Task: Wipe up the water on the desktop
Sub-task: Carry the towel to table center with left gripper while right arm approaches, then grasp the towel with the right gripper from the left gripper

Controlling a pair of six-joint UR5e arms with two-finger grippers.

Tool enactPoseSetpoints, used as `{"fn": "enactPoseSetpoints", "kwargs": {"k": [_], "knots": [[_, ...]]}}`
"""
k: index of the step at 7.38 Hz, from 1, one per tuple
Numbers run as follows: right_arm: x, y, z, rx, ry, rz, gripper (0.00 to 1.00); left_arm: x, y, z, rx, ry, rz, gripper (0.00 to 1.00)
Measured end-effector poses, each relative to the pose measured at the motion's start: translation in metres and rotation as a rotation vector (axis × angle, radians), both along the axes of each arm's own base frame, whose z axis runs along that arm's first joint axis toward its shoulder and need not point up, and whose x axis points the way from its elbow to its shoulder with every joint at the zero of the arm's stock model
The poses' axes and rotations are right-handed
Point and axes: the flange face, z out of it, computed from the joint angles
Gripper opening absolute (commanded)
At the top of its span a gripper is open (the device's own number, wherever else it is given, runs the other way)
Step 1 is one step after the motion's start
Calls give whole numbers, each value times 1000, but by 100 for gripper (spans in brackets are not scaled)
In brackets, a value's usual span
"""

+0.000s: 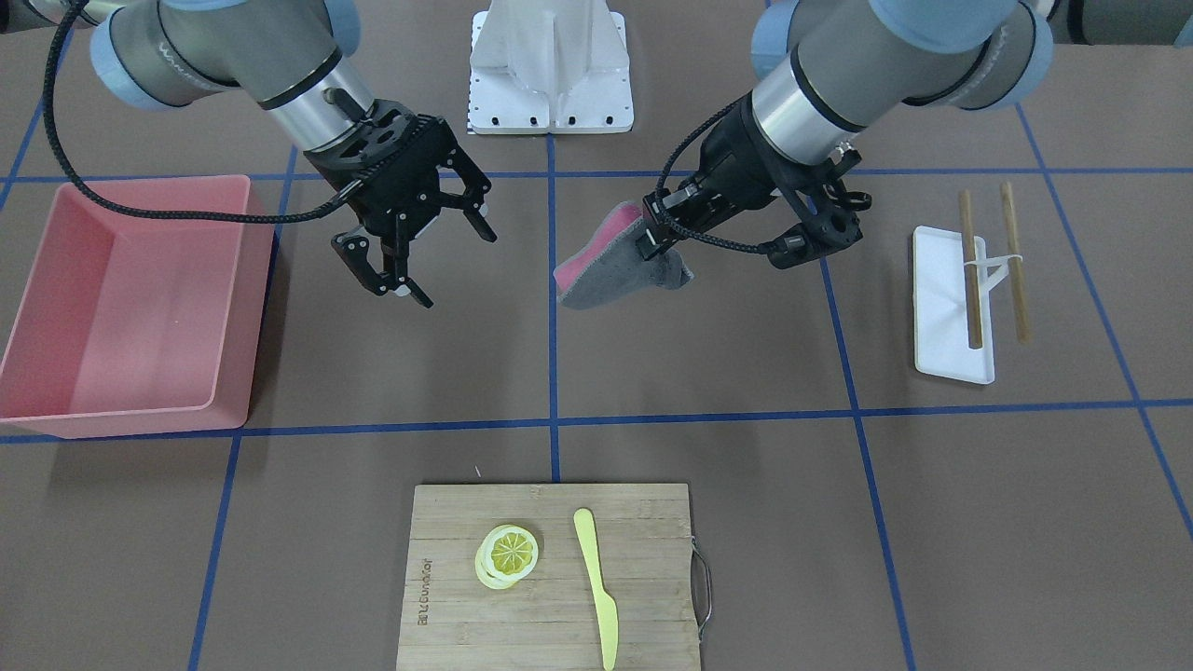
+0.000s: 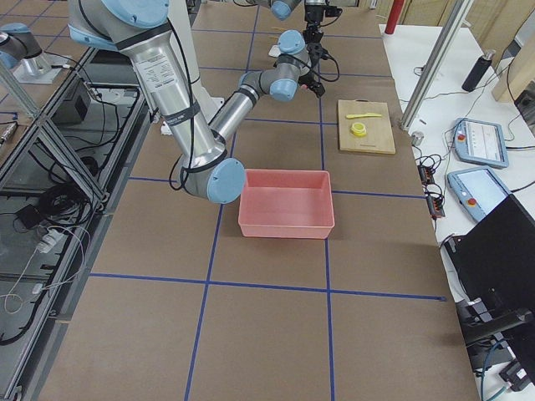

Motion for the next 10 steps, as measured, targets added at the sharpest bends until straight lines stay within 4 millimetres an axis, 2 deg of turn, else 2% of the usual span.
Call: {"fn": "enactPoseSetpoints", "kwargs": {"k": [5, 6, 7, 9, 10], "knots": [[-38, 41, -15, 50, -8, 0, 98, 28, 1, -25, 0, 10, 17, 0], [-45, 48, -15, 56, -5, 4, 93, 31, 3, -28, -3, 14, 20, 0], [-51, 53, -15, 61, -2, 9, 81, 39, 9, -32, -3, 17, 33, 0], [-56, 59, -15, 69, 0, 17, 51, 53, 16, -33, -4, 14, 51, 0], [-55, 60, -14, 70, 0, 18, 30, 58, 18, -32, -6, 11, 54, 0]]}}
